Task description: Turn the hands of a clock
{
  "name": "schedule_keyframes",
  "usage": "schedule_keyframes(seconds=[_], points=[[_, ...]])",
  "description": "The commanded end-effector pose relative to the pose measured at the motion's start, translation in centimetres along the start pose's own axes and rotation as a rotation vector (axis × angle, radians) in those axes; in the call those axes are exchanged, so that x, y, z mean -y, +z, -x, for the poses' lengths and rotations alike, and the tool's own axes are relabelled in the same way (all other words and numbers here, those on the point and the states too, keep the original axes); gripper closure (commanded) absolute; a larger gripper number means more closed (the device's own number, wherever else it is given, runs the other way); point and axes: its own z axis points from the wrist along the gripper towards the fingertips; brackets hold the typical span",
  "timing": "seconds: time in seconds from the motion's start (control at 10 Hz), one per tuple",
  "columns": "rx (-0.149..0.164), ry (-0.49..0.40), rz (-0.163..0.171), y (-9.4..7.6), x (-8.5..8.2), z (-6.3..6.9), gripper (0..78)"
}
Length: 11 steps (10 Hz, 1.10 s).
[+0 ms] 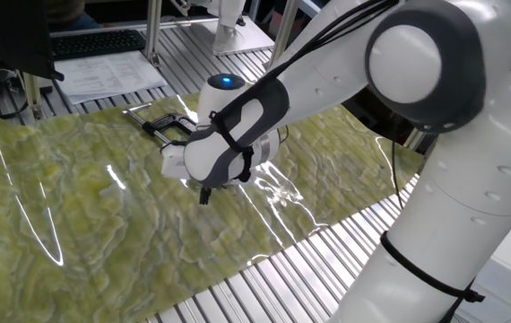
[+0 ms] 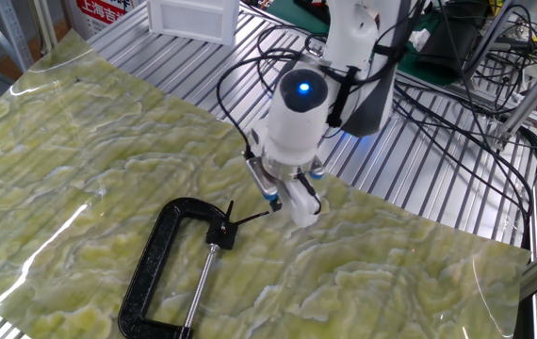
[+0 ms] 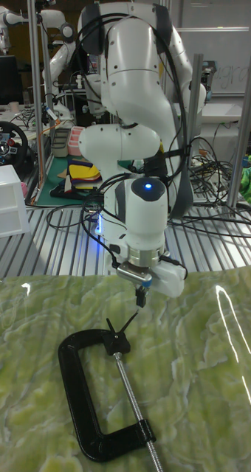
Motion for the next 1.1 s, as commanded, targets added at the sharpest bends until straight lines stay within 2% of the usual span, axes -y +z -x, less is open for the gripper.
schedule_keyframes(seconds=[0.1, 0.2, 0.3, 0.5, 0.7, 0.9, 1.1], points=[[-0.002, -0.05, -0.029, -0.1, 1.0, -2.5, 77.6], [0.001, -0.067, -0.04, -0.2, 1.2, -2.6, 77.6], [0.02, -0.107, -0.066, -0.3, 1.9, -2.3, 77.6], [0.034, -0.144, -0.057, 0.5, 3.2, -0.3, 77.6], [0.044, -0.154, -0.029, 1.3, 3.9, 1.2, 77.6], [0.06, -0.127, -0.014, 2.0, 3.4, 1.7, 77.6], [0.061, -0.115, -0.006, 2.3, 2.7, 2.4, 77.6]])
